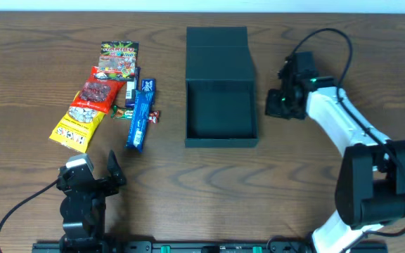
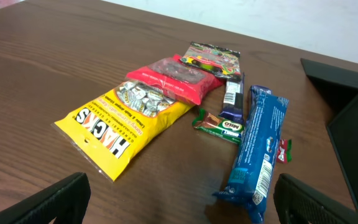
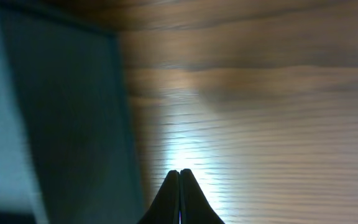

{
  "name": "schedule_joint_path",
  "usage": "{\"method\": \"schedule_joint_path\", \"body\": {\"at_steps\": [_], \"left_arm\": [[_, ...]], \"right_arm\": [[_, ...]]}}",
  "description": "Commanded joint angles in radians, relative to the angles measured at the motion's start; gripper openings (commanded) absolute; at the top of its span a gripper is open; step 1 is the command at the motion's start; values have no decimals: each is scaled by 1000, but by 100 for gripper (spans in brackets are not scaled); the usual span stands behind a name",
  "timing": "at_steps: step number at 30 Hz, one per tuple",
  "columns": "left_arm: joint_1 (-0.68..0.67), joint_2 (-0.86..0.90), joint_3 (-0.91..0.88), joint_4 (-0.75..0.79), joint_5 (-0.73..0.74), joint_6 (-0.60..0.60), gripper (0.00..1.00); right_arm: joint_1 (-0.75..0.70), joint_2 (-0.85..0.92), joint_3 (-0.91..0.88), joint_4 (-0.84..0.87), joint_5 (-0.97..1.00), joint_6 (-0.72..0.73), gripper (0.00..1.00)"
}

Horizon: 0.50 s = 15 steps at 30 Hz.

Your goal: Pack container

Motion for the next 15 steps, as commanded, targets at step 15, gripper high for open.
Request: {"method": "schedule_joint_path", "body": {"at_steps": [15], "left_arm": [[3,-6,-21,-5,1,7,96]], "right_arm": [[71,14,55,-5,92,-16,1]]}}
